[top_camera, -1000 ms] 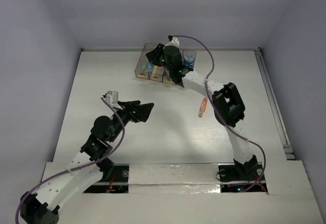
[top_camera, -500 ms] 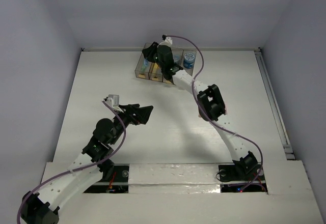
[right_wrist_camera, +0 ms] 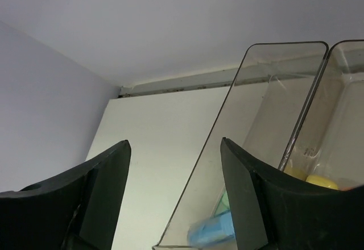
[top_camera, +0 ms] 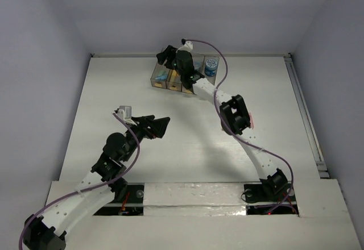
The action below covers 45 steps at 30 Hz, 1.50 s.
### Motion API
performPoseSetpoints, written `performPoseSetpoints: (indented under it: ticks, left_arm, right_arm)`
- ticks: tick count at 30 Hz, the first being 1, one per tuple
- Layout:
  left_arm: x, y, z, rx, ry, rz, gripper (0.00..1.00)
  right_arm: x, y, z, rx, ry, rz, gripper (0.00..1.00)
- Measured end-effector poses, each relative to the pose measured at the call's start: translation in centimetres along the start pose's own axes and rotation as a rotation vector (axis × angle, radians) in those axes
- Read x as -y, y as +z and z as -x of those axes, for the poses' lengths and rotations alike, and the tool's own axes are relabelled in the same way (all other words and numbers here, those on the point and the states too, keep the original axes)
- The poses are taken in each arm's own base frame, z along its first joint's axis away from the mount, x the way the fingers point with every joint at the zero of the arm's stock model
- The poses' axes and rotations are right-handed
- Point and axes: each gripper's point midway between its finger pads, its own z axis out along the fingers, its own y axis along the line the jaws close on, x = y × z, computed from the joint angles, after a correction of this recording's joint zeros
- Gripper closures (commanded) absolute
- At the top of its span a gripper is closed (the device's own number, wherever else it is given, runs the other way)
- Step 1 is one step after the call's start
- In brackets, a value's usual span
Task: Sort the stationery into containers
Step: Place the pen in the storage box, then pick up the pen from the center of the board.
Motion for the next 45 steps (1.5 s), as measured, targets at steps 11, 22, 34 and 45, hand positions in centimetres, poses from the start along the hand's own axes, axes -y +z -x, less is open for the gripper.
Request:
performPoseSetpoints:
  ticks: [11, 22, 34, 45]
  left_arm:
    - [-0.8, 0.8, -1.7, -0.061, 0.002, 0.025, 0.01]
    - [-0.4, 2.5, -6.1, -0.220, -0.020, -0.041, 0.01]
    - [0.7, 2.6, -6.3, -0.228, -0.009, -0.102, 0.19]
    - [0.0, 2.8, -7.2, -0.255, 0.012, -0.084, 0.24]
  right_arm:
    - [1.8, -10.3, 0.7, -0.156, -0.150, -0.089, 0.93]
    - [5.1, -28.2, 5.9, -0.118, -0.161, -0.273, 0.59]
    - [18.7, -38.5, 2.7, -0.374, -0.207, -0.729, 0.22]
    - [22.7, -36.4, 1.2, -0.565, -0.214, -0.791, 0.26]
